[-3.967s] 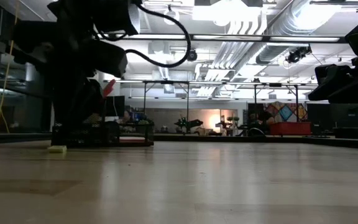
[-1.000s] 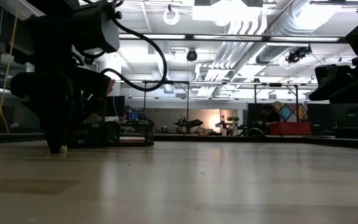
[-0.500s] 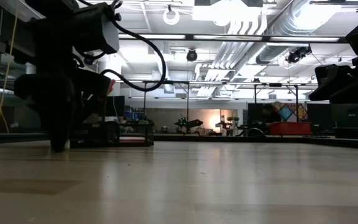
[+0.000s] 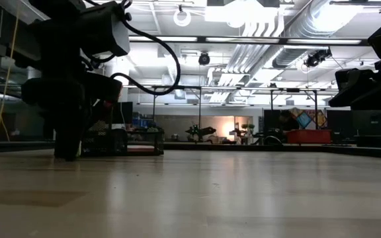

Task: Pick and place office supplies into organizer
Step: Put the eraser into the desk organizer

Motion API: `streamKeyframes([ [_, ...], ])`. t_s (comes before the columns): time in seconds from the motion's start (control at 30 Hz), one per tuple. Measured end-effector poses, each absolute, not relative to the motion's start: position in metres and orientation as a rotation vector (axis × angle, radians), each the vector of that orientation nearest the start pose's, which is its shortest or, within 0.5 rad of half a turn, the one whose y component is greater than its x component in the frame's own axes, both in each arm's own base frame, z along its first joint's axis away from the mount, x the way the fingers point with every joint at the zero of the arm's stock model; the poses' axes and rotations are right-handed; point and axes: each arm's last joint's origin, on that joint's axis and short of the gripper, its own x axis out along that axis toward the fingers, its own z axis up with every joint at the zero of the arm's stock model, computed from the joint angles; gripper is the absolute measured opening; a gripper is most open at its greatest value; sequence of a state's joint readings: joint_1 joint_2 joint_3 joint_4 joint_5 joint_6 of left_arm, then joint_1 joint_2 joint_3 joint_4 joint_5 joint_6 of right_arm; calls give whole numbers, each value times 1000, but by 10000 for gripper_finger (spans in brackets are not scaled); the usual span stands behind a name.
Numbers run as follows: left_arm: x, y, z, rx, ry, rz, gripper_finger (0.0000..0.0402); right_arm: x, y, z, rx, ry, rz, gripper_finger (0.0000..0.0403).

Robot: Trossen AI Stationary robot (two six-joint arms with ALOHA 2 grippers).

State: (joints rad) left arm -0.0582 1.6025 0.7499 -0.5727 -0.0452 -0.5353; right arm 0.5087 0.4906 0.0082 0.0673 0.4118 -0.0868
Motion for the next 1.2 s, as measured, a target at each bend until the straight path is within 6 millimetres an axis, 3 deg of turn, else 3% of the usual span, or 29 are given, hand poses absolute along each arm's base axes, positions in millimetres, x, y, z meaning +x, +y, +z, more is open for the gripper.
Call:
streamKeyframes([
  [0.3, 254, -14, 141, -407, 1437, 423, 86, 109, 47, 129, -270, 368, 111, 169],
  [0.57, 259, -14, 150, -383, 1434, 424, 77, 109, 47, 129, -270, 368, 111, 169],
  [0.8, 263, -11, 165, -267, 1446, 462, 68, 109, 47, 129, -270, 368, 111, 169],
  [1.2, 257, -4, 173, -69, 1435, 664, 73, 109, 47, 129, -270, 368, 111, 169],
])
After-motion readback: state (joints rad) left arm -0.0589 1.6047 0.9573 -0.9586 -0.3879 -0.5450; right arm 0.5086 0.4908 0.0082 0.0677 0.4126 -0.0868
